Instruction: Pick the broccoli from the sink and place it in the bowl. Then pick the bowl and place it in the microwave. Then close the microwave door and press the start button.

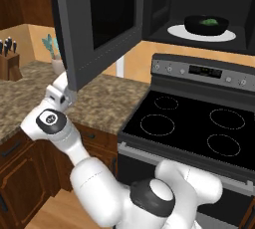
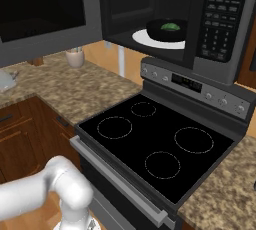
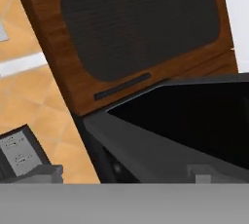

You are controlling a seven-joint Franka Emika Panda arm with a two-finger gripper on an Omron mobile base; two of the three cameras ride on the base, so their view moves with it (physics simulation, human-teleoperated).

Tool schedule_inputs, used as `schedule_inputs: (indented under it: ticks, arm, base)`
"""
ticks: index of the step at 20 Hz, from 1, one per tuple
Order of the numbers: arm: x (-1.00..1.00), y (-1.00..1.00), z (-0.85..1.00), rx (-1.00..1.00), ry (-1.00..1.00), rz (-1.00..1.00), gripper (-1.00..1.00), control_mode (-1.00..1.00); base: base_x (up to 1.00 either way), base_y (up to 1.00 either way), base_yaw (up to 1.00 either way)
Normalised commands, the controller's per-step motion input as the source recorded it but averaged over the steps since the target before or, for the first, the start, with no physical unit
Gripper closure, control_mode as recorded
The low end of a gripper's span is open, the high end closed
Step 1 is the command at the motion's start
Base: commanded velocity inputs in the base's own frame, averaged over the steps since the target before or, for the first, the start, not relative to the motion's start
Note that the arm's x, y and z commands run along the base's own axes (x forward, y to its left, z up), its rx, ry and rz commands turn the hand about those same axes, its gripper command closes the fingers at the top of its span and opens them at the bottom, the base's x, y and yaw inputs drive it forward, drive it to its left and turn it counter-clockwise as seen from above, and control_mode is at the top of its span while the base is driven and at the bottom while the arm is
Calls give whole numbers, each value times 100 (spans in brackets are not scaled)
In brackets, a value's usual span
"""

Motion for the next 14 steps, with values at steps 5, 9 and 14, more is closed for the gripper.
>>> schedule_inputs:
  ticks: [5, 9, 14]
  arm:
    - [-7, -64, 47, 0, -11, -8, -100, -100]
    - [-34, -75, 35, 0, -20, -5, -100, -100]
    - [-48, -71, 30, 0, -17, -4, -100, -100]
  base:
    - [0, 0, 0]
    - [0, 0, 0]
    - [0, 0, 0]
